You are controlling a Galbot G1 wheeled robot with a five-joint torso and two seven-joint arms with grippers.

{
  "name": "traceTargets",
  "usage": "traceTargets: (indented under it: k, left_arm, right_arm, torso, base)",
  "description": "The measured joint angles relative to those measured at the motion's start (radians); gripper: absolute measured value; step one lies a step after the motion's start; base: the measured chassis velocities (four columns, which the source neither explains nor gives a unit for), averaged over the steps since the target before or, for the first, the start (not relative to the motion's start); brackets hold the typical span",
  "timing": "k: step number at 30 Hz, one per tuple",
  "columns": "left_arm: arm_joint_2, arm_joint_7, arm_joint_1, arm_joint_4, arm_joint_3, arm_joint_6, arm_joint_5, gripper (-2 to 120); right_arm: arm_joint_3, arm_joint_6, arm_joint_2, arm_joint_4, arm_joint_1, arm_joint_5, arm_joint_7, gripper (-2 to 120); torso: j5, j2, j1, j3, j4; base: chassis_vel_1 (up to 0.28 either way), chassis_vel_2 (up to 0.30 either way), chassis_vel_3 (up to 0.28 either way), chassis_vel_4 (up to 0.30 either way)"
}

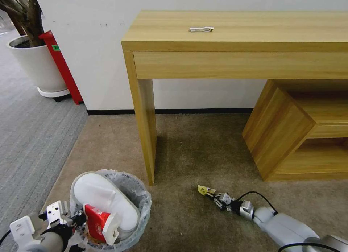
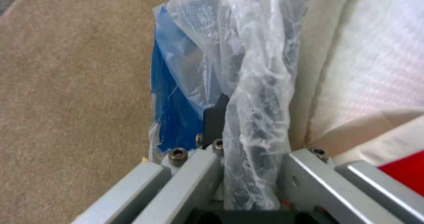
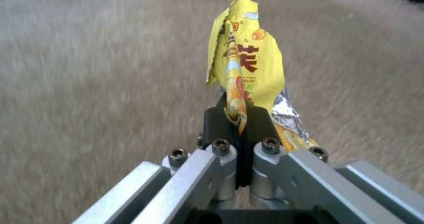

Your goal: Pick up the trash bin and place the garbage on the floor into it.

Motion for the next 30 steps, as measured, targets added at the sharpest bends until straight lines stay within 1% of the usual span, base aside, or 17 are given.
traceTargets:
  k: [2, 3, 5, 7, 9, 11, 12, 14, 16, 18, 19, 22, 23, 26, 27, 29, 30]
  left_arm:
    - [0.006, -0.005, -0.013, 0.007, 0.014, 0.001, -0.003, 0]
    - [0.011, -0.009, -0.026, 0.016, 0.023, 0.003, -0.008, 0]
    - [0.014, -0.009, -0.031, 0.022, 0.027, 0.003, -0.009, 0]
    - [0.024, -0.01, -0.053, 0.045, 0.045, 0.003, -0.012, 0]
    - [0.026, -0.01, -0.057, 0.047, 0.048, 0.003, -0.013, 0]
    - [0.038, -0.011, -0.081, 0.063, 0.067, 0.004, -0.02, 0]
    - [0.038, -0.011, -0.081, 0.063, 0.067, 0.004, -0.02, 0]
    - [0.046, -0.012, -0.098, 0.074, 0.078, 0.005, -0.027, 0]
    - [0.048, -0.013, -0.101, 0.076, 0.079, 0.005, -0.028, 0]
    - [0.062, -0.014, -0.128, 0.095, 0.098, 0.005, -0.033, 0]
    - [0.062, -0.014, -0.128, 0.095, 0.098, 0.005, -0.033, 0]
    - [0.071, -0.014, -0.163, 0.112, 0.12, 0.006, -0.039, 0]
    - [0.071, -0.014, -0.163, 0.112, 0.12, 0.006, -0.039, 0]
    - [0.079, -0.014, -0.195, 0.126, 0.145, 0.008, -0.04, 0]
    - [0.079, -0.014, -0.195, 0.126, 0.145, 0.008, -0.04, 0]
    - [0.08, -0.014, -0.22, 0.137, 0.162, 0.009, -0.041, 0]
    - [0.08, -0.014, -0.22, 0.137, 0.162, 0.009, -0.041, 0]
  right_arm:
    - [0.004, 0.0, -0.025, 0.047, -0.006, 0.032, -0.004, 0]
    - [0.011, 0.0, -0.048, 0.092, -0.013, 0.051, -0.004, 0]
    - [0.014, 0.0, -0.056, 0.108, -0.015, 0.057, -0.004, 0]
    - [0.037, 0.001, -0.094, 0.188, -0.024, 0.07, 0.003, 0]
    - [0.04, 0.001, -0.1, 0.2, -0.025, 0.072, 0.005, 0]
    - [0.061, 0.001, -0.144, 0.289, -0.033, 0.088, 0.024, 0]
    - [0.061, 0.001, -0.144, 0.289, -0.033, 0.088, 0.024, 0]
    - [0.077, 0.001, -0.172, 0.339, -0.04, 0.096, 0.045, 0]
    - [0.079, 0.001, -0.176, 0.346, -0.042, 0.097, 0.049, 0]
    - [0.115, 0.001, -0.214, 0.414, -0.06, 0.101, 0.078, 0]
    - [0.115, 0.001, -0.214, 0.414, -0.06, 0.101, 0.078, 0]
    - [0.18, 0.001, -0.266, 0.497, -0.105, 0.101, 0.101, 0]
    - [0.18, 0.001, -0.266, 0.497, -0.105, 0.101, 0.101, 0]
    - [0.242, 0.0, -0.317, 0.562, -0.153, 0.1, 0.118, 0]
    - [0.242, 0.0, -0.317, 0.562, -0.153, 0.1, 0.118, 0]
    - [0.282, 0.0, -0.348, 0.608, -0.184, 0.096, 0.127, 0]
    - [0.282, 0.0, -0.348, 0.608, -0.184, 0.096, 0.127, 0]
  torso:
    - [-0.0001, 0.0, 0.0, 0.0, 0.0001]
    - [0.0001, 0.0, 0.0, 0.0, 0.0001]
    - [0.0001, 0.0, 0.0, 0.0, 0.0]
    - [-0.0001, 0.0, 0.0, 0.0, 0.0]
    - [0.0, 0.0, 0.0, 0.0, 0.0]
    - [-0.0001, 0.0, 0.0, 0.0, 0.0003]
    - [-0.0001, 0.0, 0.0, 0.0, 0.0003]
    - [-0.0003, 0.0, 0.0, 0.0, 0.0]
    - [-0.0002, 0.0, 0.0, 0.0, 0.0001]
    - [0.0001, 0.0, 0.0, 0.0, 0.0001]
    - [0.0001, 0.0, 0.0, 0.0, 0.0001]
    - [-0.0001, 0.0, 0.0, 0.0, 0.0002]
    - [-0.0001, 0.0, 0.0, 0.0, 0.0002]
    - [0.0, 0.0, 0.0, 0.0, -0.0001]
    - [0.0, 0.0, 0.0, 0.0, -0.0001]
    - [0.0, 0.0, 0.0, 0.0, -0.0001]
    - [0.0, 0.0, 0.0, 0.0, -0.0001]
  base:
    - [0.0, 0.0, 0.0, 0.0]
    - [0.0, 0.0, 0.0, 0.0]
    - [0.0, 0.0, 0.0, 0.0]
    - [0.0, 0.0, 0.0, 0.0]
    - [0.0, 0.0, 0.0, 0.0]
    - [0.0, 0.0, 0.0, 0.0]
    - [0.0, 0.0, 0.0, 0.0]
    - [0.0, 0.0, 0.0, 0.0]
    - [0.0, 0.0, 0.0, 0.0]
    - [0.0, 0.0, 0.0, 0.0]
    - [0.0, 0.0, 0.0, 0.0]
    - [0.0, 0.0, 0.0, 0.0]
    - [0.0, 0.0, 0.0, 0.0]
    - [0.0, 0.0, 0.0, 0.0]
    - [0.0, 0.0, 0.0, 0.0]
    - [0.0, 0.0, 0.0, 0.0]
    - [0.0, 0.0, 0.0, 0.0]
